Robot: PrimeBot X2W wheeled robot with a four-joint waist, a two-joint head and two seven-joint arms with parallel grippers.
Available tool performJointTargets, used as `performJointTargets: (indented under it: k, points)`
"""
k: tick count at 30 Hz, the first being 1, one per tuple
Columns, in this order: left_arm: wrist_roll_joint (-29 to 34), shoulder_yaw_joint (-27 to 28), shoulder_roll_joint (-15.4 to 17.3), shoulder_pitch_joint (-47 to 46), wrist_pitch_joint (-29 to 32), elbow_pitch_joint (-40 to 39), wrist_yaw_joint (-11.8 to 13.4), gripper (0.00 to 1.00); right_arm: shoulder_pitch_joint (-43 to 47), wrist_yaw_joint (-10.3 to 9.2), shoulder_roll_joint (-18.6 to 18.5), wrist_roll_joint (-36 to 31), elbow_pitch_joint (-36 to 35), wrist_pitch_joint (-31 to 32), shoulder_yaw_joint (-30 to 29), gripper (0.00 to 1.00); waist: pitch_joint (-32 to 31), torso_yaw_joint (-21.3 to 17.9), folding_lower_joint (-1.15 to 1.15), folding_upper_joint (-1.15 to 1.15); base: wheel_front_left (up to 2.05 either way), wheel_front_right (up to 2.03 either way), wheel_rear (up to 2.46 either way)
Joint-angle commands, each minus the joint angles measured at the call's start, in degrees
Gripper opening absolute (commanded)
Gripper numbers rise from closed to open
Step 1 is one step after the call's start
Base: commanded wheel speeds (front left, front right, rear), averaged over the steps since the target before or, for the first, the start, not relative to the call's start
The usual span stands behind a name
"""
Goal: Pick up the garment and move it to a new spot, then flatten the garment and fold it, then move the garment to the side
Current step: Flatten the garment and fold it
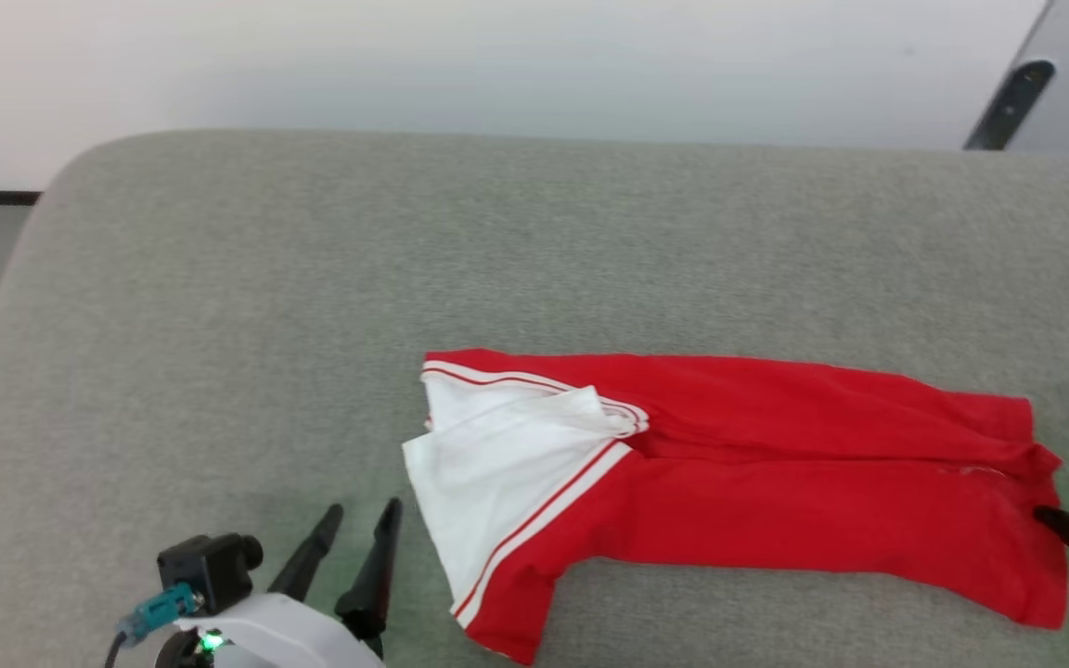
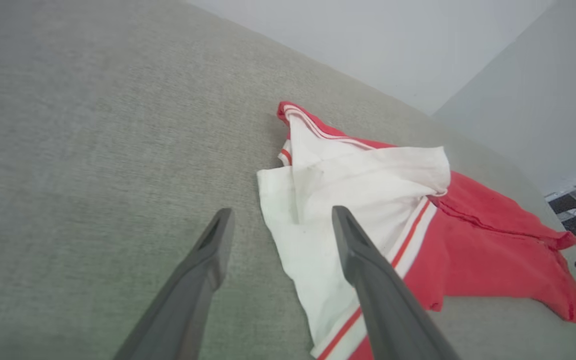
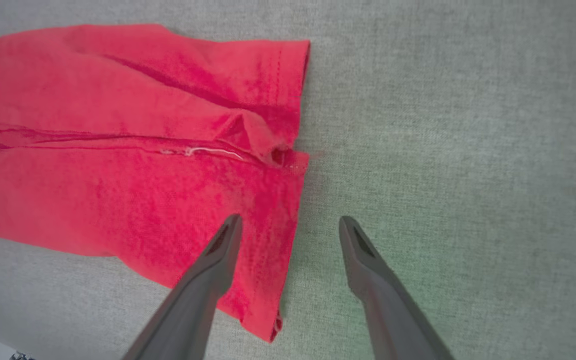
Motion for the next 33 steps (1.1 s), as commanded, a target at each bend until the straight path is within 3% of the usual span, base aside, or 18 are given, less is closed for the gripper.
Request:
performJointTargets:
  k: [1,11,20,27,33]
  points:
    - [2.3,2.1,-1.7,1.0,-0.3,0.2,0.5,1.00,0.8,-0.07,0.4,-0.9,0.5,1.0,-1.1,1.00,-1.1,2.4,0.00,0.00,0.00,0.00,0.00]
    - [24.2,10.5,-8.3,5.0,-0.3,1.9,2.4,1.00,-2.0,-0.07,3.2,-4.8,3.4,7.9,-4.8,1.00,-0.6,5.5,0.00,0.00,0.00,0.00,0.00]
    - [39.3,14.1,-13.2,4.3,-0.3,0.9,-0.1,1.00,-5.7,-0.07,4.7,-9.5,5.9,12.7,-8.3,1.00,1.2,6.8,0.00,0.00,0.00,0.00,0.00]
    - [44.5,17.2,-16.7,3.3,-0.3,2.1,-2.8,1.00,-7.5,-0.07,6.4,-13.2,7.6,14.1,-9.5,1.00,3.2,7.1,0.00,0.00,0.00,0.00,0.00]
    - [47.3,19.6,-19.8,2.7,-0.3,4.2,-5.3,1.00,-5.8,-0.07,8.9,-15.4,11.3,14.4,-7.1,1.00,4.6,7.8,0.00,0.00,0.00,0.00,0.00]
